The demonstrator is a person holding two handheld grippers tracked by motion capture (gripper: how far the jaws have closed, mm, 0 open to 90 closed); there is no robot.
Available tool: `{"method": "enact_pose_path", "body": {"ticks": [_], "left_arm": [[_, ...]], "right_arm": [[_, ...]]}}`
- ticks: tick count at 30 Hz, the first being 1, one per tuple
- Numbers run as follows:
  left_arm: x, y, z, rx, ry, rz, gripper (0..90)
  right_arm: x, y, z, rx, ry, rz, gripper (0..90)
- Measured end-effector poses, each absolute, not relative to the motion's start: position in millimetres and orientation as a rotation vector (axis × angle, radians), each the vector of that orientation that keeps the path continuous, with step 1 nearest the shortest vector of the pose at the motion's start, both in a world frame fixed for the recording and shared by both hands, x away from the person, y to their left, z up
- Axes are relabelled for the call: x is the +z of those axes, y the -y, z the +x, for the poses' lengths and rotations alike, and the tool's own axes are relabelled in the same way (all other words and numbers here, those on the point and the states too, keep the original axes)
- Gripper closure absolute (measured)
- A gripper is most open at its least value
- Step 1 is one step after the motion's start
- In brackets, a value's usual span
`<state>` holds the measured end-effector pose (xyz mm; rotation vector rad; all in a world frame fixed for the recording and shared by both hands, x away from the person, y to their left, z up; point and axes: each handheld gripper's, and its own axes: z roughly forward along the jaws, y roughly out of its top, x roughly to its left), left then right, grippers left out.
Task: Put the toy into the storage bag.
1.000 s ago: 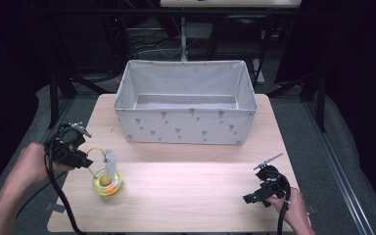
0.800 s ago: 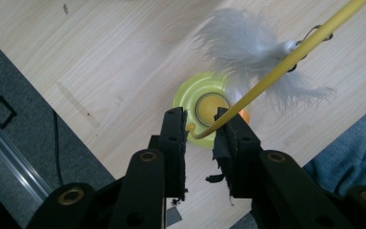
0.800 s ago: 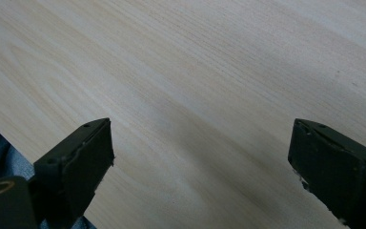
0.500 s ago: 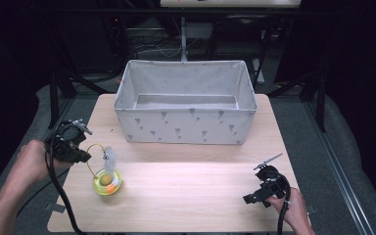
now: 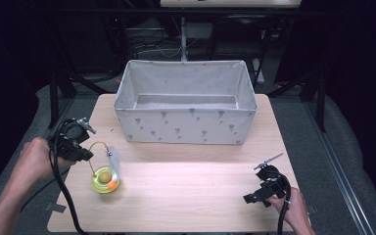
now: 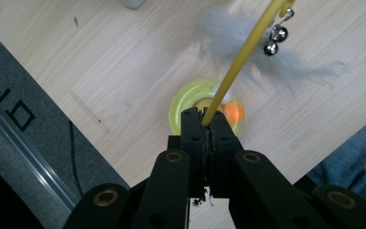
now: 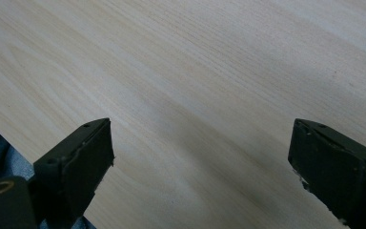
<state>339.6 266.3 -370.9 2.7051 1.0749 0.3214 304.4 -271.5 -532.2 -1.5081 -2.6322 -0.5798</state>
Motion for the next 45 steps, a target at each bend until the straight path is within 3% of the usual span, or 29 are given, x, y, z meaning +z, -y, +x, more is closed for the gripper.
{"method": "enact_pose_path", "body": {"ticks": [45], "left_arm": [[-278.9,-233.3,354.5,0.495,-0.950,2.748,88.0]], "right_arm": [[-533.5,272.4,305.2,-0.594,2.623,-1.498,7.7]]}}
